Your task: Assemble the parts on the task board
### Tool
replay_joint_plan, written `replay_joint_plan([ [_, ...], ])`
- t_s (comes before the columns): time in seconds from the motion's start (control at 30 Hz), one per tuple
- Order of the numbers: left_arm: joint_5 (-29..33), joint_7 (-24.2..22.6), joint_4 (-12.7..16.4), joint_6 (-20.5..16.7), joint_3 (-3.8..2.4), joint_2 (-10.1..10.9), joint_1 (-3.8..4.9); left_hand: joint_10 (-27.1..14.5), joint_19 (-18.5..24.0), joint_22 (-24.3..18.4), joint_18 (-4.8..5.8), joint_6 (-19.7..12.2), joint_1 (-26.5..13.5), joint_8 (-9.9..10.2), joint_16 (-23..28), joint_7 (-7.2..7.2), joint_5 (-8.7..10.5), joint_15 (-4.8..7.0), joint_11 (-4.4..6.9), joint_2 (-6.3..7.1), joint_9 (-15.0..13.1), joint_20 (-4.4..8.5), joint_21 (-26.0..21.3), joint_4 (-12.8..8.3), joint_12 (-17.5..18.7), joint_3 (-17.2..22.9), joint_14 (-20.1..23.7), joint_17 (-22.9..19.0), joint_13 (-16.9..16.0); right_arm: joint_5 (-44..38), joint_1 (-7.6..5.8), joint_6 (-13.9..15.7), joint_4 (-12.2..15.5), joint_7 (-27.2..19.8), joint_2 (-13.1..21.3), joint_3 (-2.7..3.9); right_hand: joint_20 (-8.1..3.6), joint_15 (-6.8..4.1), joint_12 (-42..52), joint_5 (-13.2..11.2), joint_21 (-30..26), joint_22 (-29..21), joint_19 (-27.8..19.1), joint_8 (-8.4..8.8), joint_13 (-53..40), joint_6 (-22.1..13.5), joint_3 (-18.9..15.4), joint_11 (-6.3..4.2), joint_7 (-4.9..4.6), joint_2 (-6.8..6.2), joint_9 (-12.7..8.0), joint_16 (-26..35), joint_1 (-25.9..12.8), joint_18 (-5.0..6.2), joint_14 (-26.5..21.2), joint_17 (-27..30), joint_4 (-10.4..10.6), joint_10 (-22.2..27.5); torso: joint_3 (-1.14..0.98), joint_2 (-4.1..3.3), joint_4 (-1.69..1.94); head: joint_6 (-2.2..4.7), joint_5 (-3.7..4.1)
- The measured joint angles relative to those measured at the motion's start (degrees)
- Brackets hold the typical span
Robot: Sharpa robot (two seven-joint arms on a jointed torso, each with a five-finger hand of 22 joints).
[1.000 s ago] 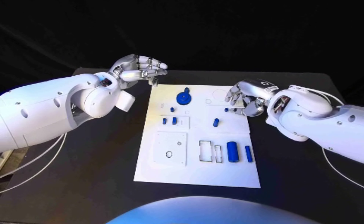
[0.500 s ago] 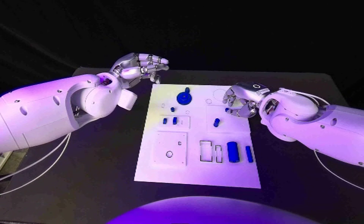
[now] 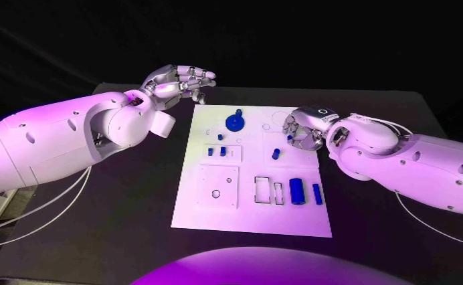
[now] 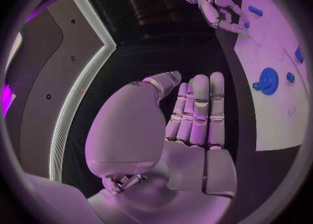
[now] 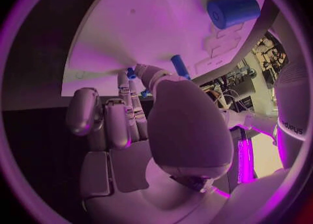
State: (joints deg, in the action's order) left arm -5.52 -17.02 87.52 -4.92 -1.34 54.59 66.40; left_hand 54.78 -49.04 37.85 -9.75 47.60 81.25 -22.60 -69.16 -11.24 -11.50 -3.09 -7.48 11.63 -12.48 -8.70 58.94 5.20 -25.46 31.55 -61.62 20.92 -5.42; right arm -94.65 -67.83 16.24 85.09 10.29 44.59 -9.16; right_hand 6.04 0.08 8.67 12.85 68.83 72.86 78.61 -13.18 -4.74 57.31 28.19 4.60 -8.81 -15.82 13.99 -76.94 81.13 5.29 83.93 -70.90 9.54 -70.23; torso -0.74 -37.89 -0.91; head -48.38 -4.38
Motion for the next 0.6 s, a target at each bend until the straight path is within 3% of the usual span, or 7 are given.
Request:
replay_joint_plan([
  [0.17, -0.04, 0.12, 0.01, 0.23, 0.00, 0.00, 0.00, 0.00, 0.00, 0.00, 0.00, -0.20, 0.00, 0.00, 0.00, -0.19, 0.00, 0.00, 0.00, 0.00, 0.00, 0.00, 0.00, -0.16, 0.00, -0.16, 0.00, -0.05, 0.00, -0.08, 0.12, -0.13, -0.19, 0.11, -0.09, 0.12, -0.20, 0.00, 0.07, 0.00, 0.50, 0.74, 0.20, -0.11, -0.22, 0.19, 0.61, -0.31, 0.19, 0.00, 0.14, 0.00, 0.00, -0.01, 0.00, 0.16, -0.29, -0.31, -0.02, 0.05, -0.02, -0.17, -0.13],
  [0.37, -0.10, 0.29, 0.02, 0.54, 0.00, -0.02, 0.00, 0.00, 0.00, -0.05, 0.01, -0.19, 0.00, 0.00, 0.00, -0.20, 0.00, 0.00, 0.00, 0.00, 0.00, 0.00, 0.00, -0.16, 0.00, -0.15, 0.00, -0.05, 0.01, -0.22, 0.20, -0.23, -0.25, 0.24, -0.18, 0.21, -0.65, -0.43, 0.53, -0.03, 3.33, 2.09, 1.48, -1.10, -0.47, 2.02, 3.18, -0.82, 0.75, 1.23, 0.89, -0.44, 1.23, -0.01, -0.01, 0.32, -1.88, -1.43, -0.06, 0.07, -0.04, -0.24, -0.18],
  [0.6, -0.18, 0.53, 0.02, 0.85, 0.00, -0.04, 0.00, 0.00, 0.00, -0.05, 0.00, -0.19, -0.22, 0.00, 0.00, -0.19, 0.00, 0.00, 0.00, 0.23, -0.01, 0.00, 0.01, -0.15, 0.00, -0.16, 0.00, -0.05, 0.01, -0.74, 0.41, -0.22, -0.20, 0.55, -0.37, 0.33, -0.82, -0.83, 0.78, -0.47, 4.23, 2.09, 1.65, -1.88, -0.94, 3.34, 5.69, -0.51, 1.19, 2.37, 1.78, -0.94, 1.43, -0.01, -0.01, 0.56, -4.11, -1.75, -0.06, 0.08, -0.05, -0.32, -0.16],
])
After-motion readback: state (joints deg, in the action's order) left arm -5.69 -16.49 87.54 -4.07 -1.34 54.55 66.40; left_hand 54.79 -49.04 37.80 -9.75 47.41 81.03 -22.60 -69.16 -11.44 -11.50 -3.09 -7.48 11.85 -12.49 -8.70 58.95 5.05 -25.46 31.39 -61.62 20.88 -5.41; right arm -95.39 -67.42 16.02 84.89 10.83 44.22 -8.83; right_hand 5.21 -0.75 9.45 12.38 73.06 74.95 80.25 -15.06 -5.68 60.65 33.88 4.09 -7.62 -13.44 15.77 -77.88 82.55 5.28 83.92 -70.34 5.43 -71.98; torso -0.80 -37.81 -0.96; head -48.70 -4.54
